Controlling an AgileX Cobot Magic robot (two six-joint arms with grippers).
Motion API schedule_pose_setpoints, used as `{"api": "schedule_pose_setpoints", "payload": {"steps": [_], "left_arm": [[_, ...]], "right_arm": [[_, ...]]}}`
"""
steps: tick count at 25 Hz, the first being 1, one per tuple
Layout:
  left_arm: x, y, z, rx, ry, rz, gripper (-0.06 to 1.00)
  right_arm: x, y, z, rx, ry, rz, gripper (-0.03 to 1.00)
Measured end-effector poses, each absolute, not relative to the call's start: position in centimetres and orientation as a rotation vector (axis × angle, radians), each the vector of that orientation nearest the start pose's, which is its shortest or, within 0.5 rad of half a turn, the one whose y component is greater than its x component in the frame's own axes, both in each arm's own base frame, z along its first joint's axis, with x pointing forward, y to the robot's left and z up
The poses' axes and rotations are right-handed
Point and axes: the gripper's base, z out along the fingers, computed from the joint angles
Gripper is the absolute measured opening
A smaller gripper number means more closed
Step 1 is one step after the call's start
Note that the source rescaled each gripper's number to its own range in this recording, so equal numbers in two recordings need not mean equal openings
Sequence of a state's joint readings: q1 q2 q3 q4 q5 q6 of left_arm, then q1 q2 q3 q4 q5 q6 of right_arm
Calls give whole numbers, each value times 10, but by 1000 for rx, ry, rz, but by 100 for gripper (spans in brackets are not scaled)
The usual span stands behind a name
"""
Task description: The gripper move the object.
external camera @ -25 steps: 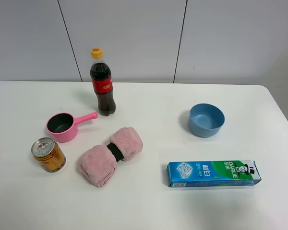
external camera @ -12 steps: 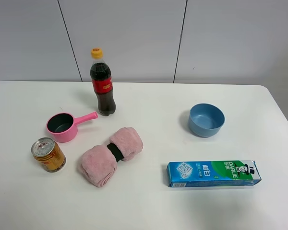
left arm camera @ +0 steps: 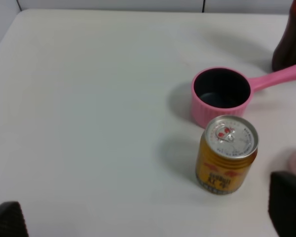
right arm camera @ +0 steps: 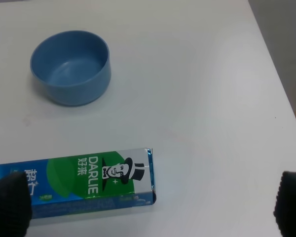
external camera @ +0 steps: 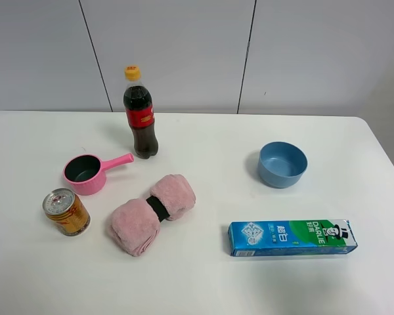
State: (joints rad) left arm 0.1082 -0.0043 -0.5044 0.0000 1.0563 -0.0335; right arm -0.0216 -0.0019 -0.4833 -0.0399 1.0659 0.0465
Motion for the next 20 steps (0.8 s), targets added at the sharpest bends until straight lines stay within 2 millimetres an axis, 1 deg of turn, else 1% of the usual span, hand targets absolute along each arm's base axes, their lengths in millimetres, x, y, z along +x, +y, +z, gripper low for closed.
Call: {"api": "schedule_pose_setpoints", "payload": {"steps": [20], "left_arm": [[-6,-1,279,-110,2029,68,99]], "right_arm": [[-4,-3,272,72,2063,-33,100]]}}
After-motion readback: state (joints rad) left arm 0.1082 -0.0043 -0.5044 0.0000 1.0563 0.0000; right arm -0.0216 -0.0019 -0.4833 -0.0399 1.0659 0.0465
